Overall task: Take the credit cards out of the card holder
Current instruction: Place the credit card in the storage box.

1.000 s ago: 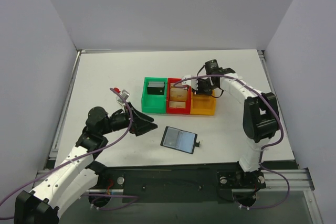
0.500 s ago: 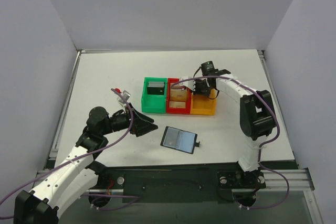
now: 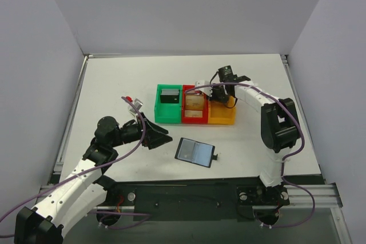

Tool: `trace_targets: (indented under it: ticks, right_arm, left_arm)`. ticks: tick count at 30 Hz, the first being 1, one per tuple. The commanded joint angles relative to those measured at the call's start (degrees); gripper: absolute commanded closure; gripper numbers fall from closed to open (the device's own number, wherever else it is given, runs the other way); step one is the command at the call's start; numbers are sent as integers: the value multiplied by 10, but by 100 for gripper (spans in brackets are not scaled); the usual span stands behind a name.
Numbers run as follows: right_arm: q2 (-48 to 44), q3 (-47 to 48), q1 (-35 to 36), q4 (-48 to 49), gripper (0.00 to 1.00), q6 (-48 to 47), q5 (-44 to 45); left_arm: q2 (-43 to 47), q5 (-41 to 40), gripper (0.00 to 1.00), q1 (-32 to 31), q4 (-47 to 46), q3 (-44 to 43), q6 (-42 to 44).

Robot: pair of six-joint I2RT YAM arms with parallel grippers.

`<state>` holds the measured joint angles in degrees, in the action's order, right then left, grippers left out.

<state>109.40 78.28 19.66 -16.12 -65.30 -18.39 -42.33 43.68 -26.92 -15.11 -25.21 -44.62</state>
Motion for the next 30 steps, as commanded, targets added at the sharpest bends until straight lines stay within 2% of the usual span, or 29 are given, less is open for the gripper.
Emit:
trace_targets:
  ticks: [1, 19, 25, 30]
  right_arm:
    - [-16, 7, 3, 18, 83, 17, 13]
    - [-31, 9, 6, 88, 82, 59, 70]
    - [-47, -2, 6, 178, 82, 107, 107]
    - [-102, 0, 13, 245, 82, 170, 134]
  left_arm:
    - [6, -4, 16, -3, -5, -25, 9]
    - [8, -3, 16, -4, -13, -20, 2]
    - [9, -2, 16, -4, -11, -21, 3]
    - [13, -5, 16, -4, -9, -20, 3]
